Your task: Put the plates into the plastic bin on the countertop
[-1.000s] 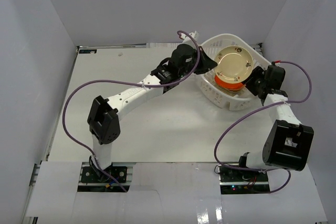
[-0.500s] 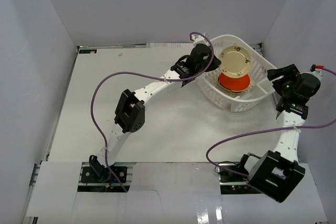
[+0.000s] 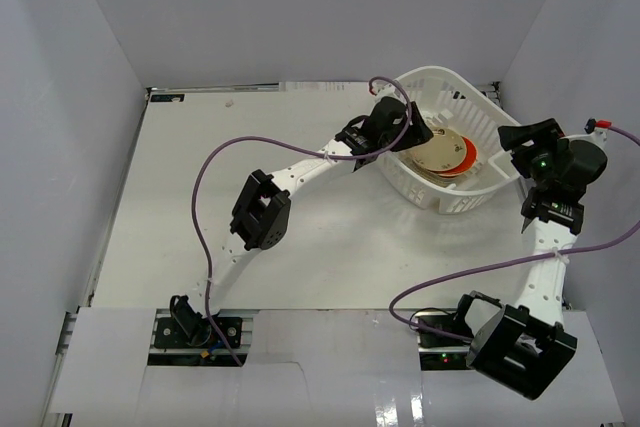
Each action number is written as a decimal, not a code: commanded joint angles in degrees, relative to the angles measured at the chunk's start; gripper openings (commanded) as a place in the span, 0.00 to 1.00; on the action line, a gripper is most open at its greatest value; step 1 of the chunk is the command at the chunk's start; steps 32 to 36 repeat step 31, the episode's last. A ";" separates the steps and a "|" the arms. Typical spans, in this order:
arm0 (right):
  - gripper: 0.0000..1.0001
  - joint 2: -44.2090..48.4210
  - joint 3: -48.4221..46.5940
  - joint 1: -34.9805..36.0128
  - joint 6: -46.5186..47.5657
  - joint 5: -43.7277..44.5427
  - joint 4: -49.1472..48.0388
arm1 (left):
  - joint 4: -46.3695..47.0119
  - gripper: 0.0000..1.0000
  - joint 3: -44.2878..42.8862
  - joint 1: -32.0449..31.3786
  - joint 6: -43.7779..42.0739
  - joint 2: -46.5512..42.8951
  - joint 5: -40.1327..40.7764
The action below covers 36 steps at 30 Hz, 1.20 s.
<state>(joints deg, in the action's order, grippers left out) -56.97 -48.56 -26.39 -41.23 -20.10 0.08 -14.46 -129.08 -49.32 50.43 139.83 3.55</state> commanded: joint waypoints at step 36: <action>0.90 11.80 -14.73 1.61 -20.36 -35.54 -22.19 | 2.87 0.98 61.66 -0.16 -28.46 -94.79 4.78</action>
